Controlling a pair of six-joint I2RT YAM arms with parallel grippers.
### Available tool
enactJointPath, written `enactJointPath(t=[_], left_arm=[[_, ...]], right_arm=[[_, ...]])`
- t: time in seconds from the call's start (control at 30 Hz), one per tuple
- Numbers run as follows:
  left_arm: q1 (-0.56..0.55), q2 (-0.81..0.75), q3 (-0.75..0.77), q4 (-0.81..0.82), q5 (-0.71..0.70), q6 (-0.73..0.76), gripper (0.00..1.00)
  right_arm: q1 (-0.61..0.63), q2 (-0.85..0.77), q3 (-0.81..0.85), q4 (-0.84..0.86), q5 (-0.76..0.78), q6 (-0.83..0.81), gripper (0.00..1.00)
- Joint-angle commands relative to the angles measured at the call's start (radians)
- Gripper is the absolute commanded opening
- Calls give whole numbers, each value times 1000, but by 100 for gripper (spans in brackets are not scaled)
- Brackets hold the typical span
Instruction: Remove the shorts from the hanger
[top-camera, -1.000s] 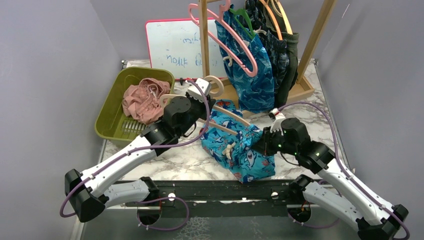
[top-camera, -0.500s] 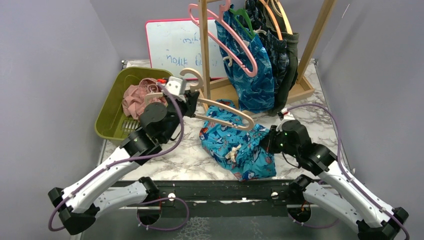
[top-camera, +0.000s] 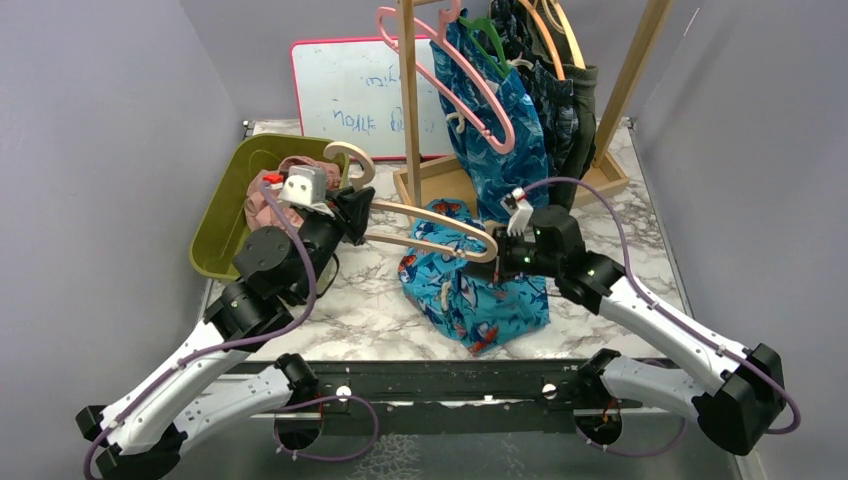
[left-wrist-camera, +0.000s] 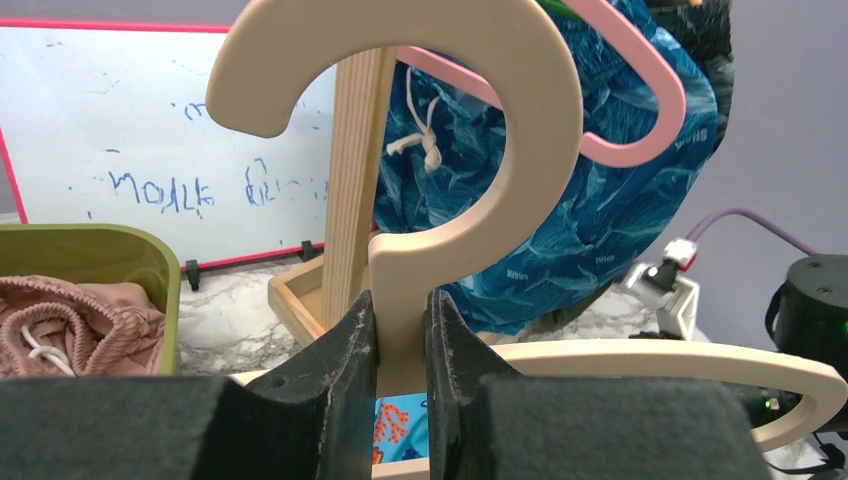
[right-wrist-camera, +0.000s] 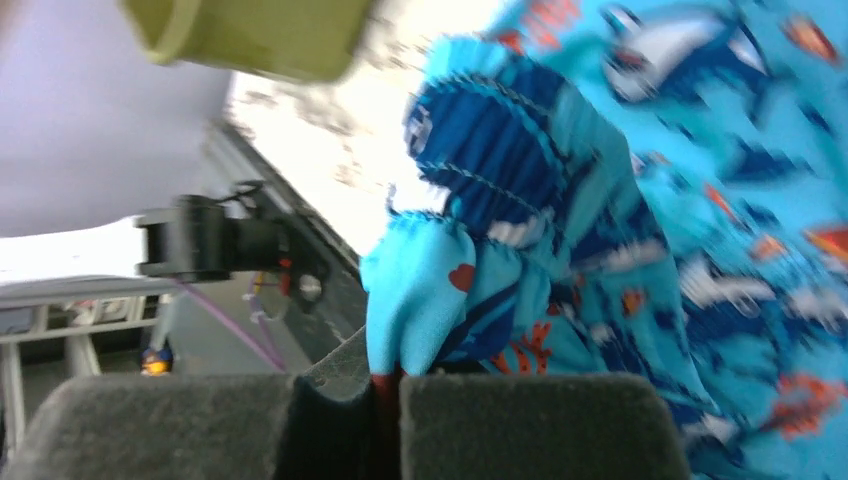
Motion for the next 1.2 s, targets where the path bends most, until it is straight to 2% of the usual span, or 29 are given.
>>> enactJointPath(t=[0.0,0.1,0.17,0.23,0.33,0.4,0.47,0.5,0.57,0.67,0.87,1.0,1.17], left_arm=[[2,-35,-2,7,-19,-28,0],[1,-41,-8,10,-1,-33,0],[2,-36,-14,15,24,-36,0],[1,-23,-16,12,65,-38,0],[2,10,-25,32,134,-39,0],[2,43,-27,53,184,-39,0],[2,79,-21,66,232,-39,0],[2,96,-16,71,251,-39,0],[2,131,-10,75,279,-41,0],[2,159,-9,82,293,-50,0],[2,158,-37,105,278,-63,0],[2,172,-36,78,290,-51,0],[2,209,-52,99,345,-66,0]], right_arm=[[12,-14,117,235,-119,-23,1],[12,-28,52,245,43,-31,2],[13,3,1,158,141,-27,2],[13,43,-53,82,174,-15,3],[12,54,-132,35,168,6,16],[13,8,-155,2,189,21,29],[12,-66,-153,-39,224,32,51],[13,-110,-146,-64,247,36,59],[13,-199,-113,-132,301,38,67],[12,-311,-43,-272,439,37,74],[13,-470,74,-518,663,41,77],[12,-594,133,-500,595,-12,77],[13,-698,163,-331,259,-210,79]])
